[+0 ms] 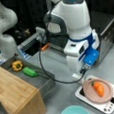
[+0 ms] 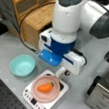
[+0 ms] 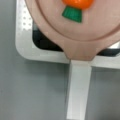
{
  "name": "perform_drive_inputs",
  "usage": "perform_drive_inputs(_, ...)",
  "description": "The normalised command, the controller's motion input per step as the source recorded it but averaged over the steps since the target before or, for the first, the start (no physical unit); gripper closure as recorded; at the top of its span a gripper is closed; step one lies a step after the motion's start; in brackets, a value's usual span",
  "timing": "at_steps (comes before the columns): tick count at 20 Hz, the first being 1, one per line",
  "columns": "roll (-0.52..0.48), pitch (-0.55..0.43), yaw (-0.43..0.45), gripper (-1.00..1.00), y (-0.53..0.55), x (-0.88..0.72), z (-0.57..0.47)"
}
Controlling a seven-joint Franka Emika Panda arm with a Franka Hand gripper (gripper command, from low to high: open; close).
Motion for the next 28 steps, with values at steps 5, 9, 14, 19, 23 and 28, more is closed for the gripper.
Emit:
perform_drive_inputs(5, 0.018, 0.056, -0.123, -1.0, -0.02, 0.39, -0.16)
perform_drive_inputs(9, -0.017, 0.038, -0.112, -1.0, -0.04, 0.29, -0.16)
perform_drive_inputs(14, -0.021, 0.017, -0.08, -1.0, -0.03, 0.2, -0.06)
perform_drive_inputs(19, -0.036, 0.003, -0.054, -1.0, -0.04, 0.15, -0.06)
perform_drive_inputs(23, -0.035, -0.001, -0.04, -1.0, -0.04, 0.13, -0.12)
perform_drive_inputs(28, -0.027, -0.026, -0.024, -1.0, -0.03, 0.12, -0.12)
